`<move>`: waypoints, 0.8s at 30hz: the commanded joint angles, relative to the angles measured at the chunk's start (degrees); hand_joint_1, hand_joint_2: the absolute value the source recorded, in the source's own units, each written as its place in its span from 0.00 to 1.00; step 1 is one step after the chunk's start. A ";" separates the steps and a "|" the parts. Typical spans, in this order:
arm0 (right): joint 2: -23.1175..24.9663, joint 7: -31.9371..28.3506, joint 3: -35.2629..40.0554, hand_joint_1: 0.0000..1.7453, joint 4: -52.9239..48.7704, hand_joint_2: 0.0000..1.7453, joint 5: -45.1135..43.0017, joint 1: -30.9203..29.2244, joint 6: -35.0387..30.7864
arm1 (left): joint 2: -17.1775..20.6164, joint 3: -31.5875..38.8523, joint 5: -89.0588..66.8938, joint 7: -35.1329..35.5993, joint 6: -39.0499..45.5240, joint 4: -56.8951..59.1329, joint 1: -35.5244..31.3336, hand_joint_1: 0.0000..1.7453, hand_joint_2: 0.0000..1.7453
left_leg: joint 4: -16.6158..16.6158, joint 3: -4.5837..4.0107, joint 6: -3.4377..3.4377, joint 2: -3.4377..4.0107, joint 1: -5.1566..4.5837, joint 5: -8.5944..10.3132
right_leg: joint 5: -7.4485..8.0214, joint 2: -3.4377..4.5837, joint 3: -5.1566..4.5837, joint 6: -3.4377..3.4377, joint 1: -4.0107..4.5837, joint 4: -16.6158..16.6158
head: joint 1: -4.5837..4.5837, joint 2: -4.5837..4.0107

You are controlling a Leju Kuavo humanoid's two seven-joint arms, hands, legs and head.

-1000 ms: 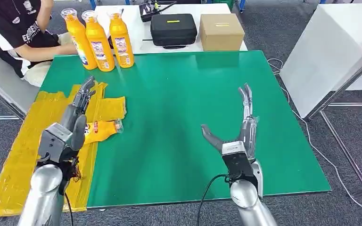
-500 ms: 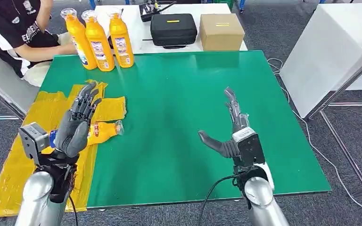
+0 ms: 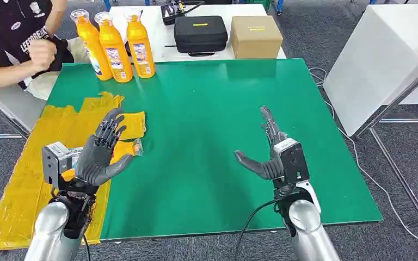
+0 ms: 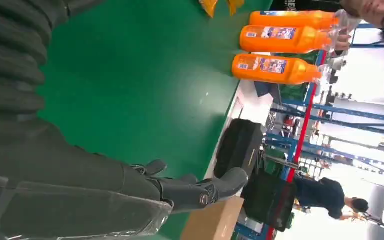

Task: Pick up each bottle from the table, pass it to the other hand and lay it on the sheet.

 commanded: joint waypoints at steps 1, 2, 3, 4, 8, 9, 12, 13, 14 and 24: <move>-0.83 -1.44 0.91 0.00 3.67 1.00 2.35 -1.56 -2.01 | 1.25 -3.18 0.49 0.92 0.51 7.89 -2.31 0.00 1.00 | -0.12 0.28 -0.22 0.04 0.06 -0.05 | -0.03 -0.04 0.31 -0.05 0.05 -0.17 | 0.00 0.02; -0.87 -1.48 1.05 0.00 3.78 1.00 2.36 -1.52 -2.04 | 1.21 -3.43 0.51 0.98 0.52 8.15 -2.48 0.00 1.00 | -0.09 0.21 -0.18 0.03 0.06 -0.04 | -0.03 -0.04 0.24 -0.05 0.05 -0.13 | -0.02 0.00; -0.94 -1.51 1.27 0.00 4.19 1.00 2.37 -1.52 -2.09 | 1.17 -3.88 0.55 1.07 0.48 8.58 -2.68 0.00 1.00 | -0.16 0.38 -0.29 0.05 0.10 -0.07 | -0.04 -0.05 0.42 -0.08 0.09 -0.23 | 0.00 0.02; -0.92 -1.51 1.33 0.00 4.36 1.00 2.35 -1.51 -2.09 | 1.14 -4.02 0.57 1.10 0.47 8.73 -2.71 0.00 1.00 | -0.13 0.29 -0.24 0.00 0.08 -0.04 | -0.03 -0.08 0.33 -0.07 0.07 -0.18 | -0.02 0.00; -0.58 -1.57 1.74 0.00 4.91 1.00 2.08 -1.53 -1.86 | 1.04 -4.75 0.64 1.21 0.37 9.18 -2.88 0.00 1.00 | -0.10 0.26 -0.22 0.03 0.09 -0.04 | -0.01 -0.05 0.28 -0.05 0.08 -0.17 | -0.02 0.00; -0.26 -1.60 2.01 0.00 4.78 1.00 2.03 -1.41 -1.66 | 0.96 -5.21 0.65 1.25 0.37 9.15 -2.96 0.00 1.00 | -0.08 0.20 -0.17 0.03 0.07 -0.03 | -0.01 -0.04 0.21 -0.04 0.07 -0.13 | -0.02 0.00; 0.13 -1.67 2.78 0.00 4.52 1.00 2.20 -1.17 -1.29 | 0.58 -6.13 0.89 1.49 0.23 8.85 -3.20 0.00 1.00 | -0.09 0.24 -0.21 0.01 0.08 -0.04 | -0.03 -0.07 0.27 -0.05 0.08 -0.16 | -0.02 0.00; 0.28 -1.69 2.97 0.00 4.34 1.00 2.24 -1.07 -1.27 | 0.35 -6.44 0.92 1.59 0.21 8.84 -3.51 0.00 1.00 | -0.05 0.16 -0.16 0.01 0.07 -0.04 | -0.02 -0.05 0.19 -0.04 0.07 -0.11 | 0.00 0.02; 0.31 -1.72 3.06 0.00 4.16 1.00 2.31 -0.94 -1.22 | 0.26 -6.64 0.93 1.63 0.20 8.92 -3.69 0.00 1.00 | -0.07 0.20 -0.20 0.01 0.09 -0.05 | -0.03 -0.07 0.23 -0.05 0.08 -0.14 | -0.02 0.00; 1.19 -2.14 3.08 0.00 1.33 1.00 3.67 0.19 -0.15 | 0.30 -8.55 0.66 0.62 0.38 8.05 -5.05 0.00 1.00 | -0.02 0.09 -0.15 0.00 0.06 -0.03 | -0.03 -0.06 0.11 -0.04 0.05 -0.06 | -0.02 0.02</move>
